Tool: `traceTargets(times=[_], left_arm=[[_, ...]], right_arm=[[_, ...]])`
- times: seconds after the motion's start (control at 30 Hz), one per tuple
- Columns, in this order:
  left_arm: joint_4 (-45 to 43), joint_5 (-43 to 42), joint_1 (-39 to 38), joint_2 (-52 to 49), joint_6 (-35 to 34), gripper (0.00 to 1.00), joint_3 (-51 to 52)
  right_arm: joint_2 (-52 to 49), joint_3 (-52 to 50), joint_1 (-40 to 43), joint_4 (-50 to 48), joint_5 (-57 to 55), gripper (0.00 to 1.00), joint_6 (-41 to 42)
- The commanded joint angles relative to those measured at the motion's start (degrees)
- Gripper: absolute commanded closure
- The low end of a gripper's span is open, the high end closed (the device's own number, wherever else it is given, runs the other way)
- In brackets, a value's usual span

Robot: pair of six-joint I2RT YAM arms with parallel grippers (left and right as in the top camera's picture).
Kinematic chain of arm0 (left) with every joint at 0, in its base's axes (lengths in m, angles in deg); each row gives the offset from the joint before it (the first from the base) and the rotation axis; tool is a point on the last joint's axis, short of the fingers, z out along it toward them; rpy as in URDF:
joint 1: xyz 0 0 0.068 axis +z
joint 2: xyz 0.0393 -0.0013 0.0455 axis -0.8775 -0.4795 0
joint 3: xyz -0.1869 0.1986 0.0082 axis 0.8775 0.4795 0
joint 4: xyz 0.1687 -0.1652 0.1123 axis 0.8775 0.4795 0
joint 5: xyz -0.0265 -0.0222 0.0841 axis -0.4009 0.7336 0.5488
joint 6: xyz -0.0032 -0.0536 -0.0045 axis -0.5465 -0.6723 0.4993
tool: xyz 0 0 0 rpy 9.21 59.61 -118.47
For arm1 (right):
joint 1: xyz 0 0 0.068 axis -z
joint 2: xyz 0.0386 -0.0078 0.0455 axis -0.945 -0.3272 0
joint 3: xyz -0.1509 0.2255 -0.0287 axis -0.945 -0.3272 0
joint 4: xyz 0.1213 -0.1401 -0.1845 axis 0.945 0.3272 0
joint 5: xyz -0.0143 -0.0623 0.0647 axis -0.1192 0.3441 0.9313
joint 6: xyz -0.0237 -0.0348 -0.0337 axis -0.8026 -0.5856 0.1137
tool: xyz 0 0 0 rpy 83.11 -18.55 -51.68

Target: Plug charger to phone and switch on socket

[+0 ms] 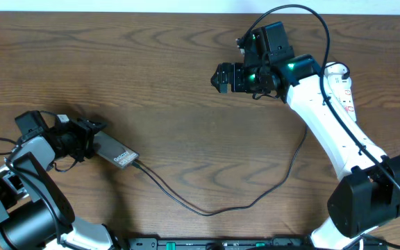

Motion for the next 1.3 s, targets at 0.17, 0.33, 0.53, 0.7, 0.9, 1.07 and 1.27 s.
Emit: traceTargets(times=[0.17,0.33,0.53,0.7,0.9,1.07,1.27], left_arm=[[4.04,10.84,0.00,-2.80,-1.07,0.39,2.51],[4.59,10.84,0.00,-2.80,-1.07,0.37,2.51],[5.57,10.86,0.00,-2.80,-1.05,0.36,2.51],[6.27,10.88,0.00,-2.80,-1.03,0.36,2.51],[7.41,11.08,0.00,-2.80,-1.01,0.35,2.51],[8.79,11.23,0.00,-2.43,0.74,0.34,2.51],[10.38,11.19,0.00,3.45,3.50,0.34,2.51]], right_arm=[[1.22,0.79,-0.22,0.24,-0.50,0.01,-1.53],[1.22,0.79,-0.22,0.44,-0.50,0.01,-1.55],[1.22,0.79,-0.22,0.50,-0.50,0.01,-1.55],[1.22,0.79,-0.22,0.57,-0.50,0.01,-1.53],[1.22,0.79,-0.22,0.59,-0.50,0.01,-1.53],[1.22,0.79,-0.22,0.63,-0.50,0.01,-1.55],[1.22,0.79,-0.20,0.61,-0.50,0.01,-1.55]])
